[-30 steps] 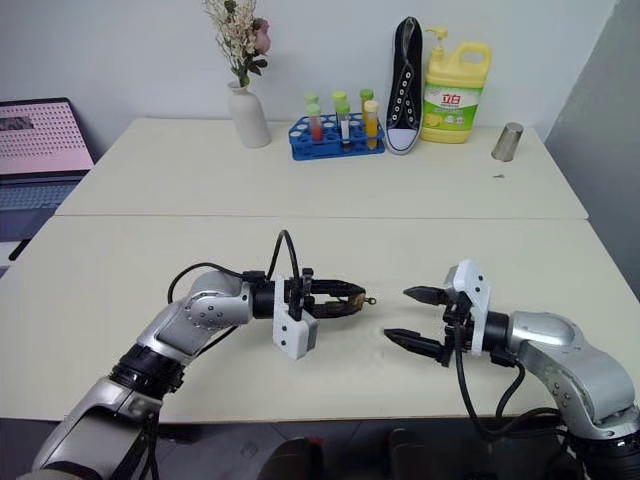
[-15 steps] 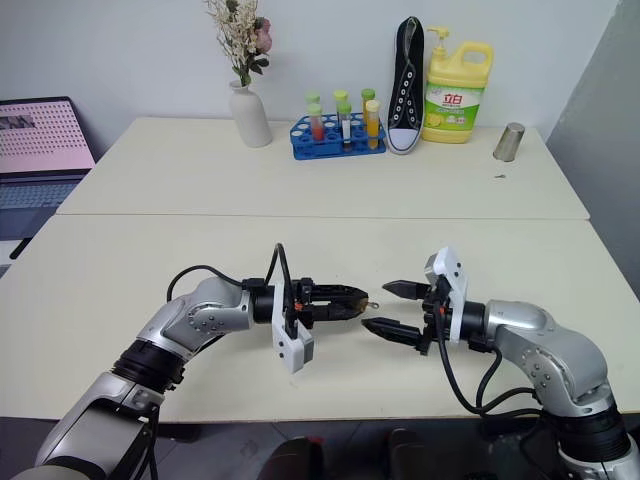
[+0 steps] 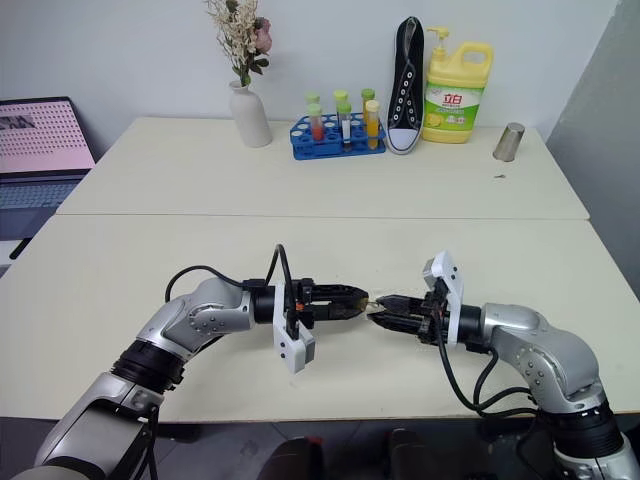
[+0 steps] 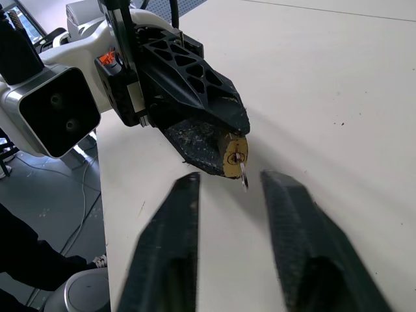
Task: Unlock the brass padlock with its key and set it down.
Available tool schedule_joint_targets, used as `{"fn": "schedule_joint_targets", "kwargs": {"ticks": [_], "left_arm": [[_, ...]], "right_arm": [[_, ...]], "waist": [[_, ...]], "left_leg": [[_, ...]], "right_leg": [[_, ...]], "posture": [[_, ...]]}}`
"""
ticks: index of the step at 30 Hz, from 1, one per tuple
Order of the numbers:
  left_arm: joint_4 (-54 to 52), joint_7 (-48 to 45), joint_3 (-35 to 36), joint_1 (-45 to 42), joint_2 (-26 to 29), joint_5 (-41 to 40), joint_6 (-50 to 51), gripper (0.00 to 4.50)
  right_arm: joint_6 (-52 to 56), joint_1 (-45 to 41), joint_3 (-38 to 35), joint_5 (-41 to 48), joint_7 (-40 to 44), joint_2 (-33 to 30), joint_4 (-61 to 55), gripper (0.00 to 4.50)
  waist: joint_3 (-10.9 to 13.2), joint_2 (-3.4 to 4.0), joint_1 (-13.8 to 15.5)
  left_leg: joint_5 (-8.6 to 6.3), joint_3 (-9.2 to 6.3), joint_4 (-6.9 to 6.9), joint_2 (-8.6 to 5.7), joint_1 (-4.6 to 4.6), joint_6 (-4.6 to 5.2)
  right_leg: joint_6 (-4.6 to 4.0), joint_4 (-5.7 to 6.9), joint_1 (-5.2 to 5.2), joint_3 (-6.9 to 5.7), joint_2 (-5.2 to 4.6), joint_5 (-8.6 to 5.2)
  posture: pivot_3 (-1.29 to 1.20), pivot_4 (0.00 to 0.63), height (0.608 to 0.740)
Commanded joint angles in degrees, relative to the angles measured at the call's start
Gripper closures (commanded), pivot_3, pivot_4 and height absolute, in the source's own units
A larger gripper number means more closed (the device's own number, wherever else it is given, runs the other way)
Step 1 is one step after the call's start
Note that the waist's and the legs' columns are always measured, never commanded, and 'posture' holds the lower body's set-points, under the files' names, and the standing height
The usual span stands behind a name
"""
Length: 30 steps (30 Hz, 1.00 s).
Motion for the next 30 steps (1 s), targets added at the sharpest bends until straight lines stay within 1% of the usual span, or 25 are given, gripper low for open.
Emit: {"fn": "schedule_joint_targets", "kwargs": {"ticks": [1, 9, 13, 20, 24, 30], "left_arm": [[-2.43, 1.31, 0.75, 0.04, 0.26, -0.45, 0.08, 3.54], [-2.82, 1.67, 0.47, 0.42, 0.55, -0.34, 0.07, 3.54], [-2.86, 1.75, 0.33, 0.45, 0.67, -0.07, -0.31, 3.54], [-2.31, 3.77, 0.00, 0.38, 0.59, 2.70, -1.98, 3.54], [-2.39, 5.30, -0.10, 0.54, 0.49, 4.28, -2.49, 3.54], [-2.30, 7.07, -0.24, 0.51, 0.60, 6.26, -2.89, 3.54]], "right_arm": [[-0.44, -1.20, -0.52, 0.97, 1.04, -0.01, -0.75, 4.46], [0.38, -2.13, -0.17, 1.73, 1.69, 0.49, -0.29, 4.50], [2.59, -3.88, -0.85, 3.13, 1.72, 0.89, 0.79, 4.50], [16.92, -12.22, -2.61, 10.52, 2.17, -0.77, 7.91, 4.50], [23.56, -15.80, -2.50, 12.38, 1.87, -1.08, 11.57, 4.50], [32.49, -21.55, -4.11, 13.74, -0.72, 0.66, 19.08, 4.50]], "waist": [[0.00, 0.00, 0.00], [0.00, 0.00, 0.00], [0.00, 0.00, -0.01], [0.00, 0.00, -0.01], [0.00, 0.01, 0.00], [0.00, 0.01, -0.04]], "left_leg": [[0.00, 0.00, 0.00, 0.00, 0.00, 0.00], [0.00, 0.00, 0.00, 0.00, 0.00, 0.00], [0.00, 0.00, 0.00, 0.00, 0.00, 0.00], [0.00, 0.00, 0.01, 0.01, 0.00, 0.00], [0.00, 0.00, 0.00, 0.02, -0.01, 0.00], [0.00, 0.00, 0.00, 0.03, -0.02, 0.01]], "right_leg": [[0.00, 0.00, 0.00, 0.00, 0.00, 0.00], [-0.01, 0.01, 0.00, 0.00, 0.00, 0.01], [-0.01, 0.01, 0.00, 0.00, 0.00, 0.01], [-0.02, 0.03, 0.00, 0.00, -0.01, 0.02], [-0.02, 0.03, -0.01, 0.00, -0.03, 0.02], [-0.03, 0.03, -0.02, 0.00, -0.04, 0.02]], "posture": [[0.00, 0.150, 0.740], [0.00, 0.150, 0.740], [0.00, 0.150, 0.740], [0.00, 0.150, 0.740], [0.00, 0.150, 0.740], [0.00, 0.150, 0.740]]}}
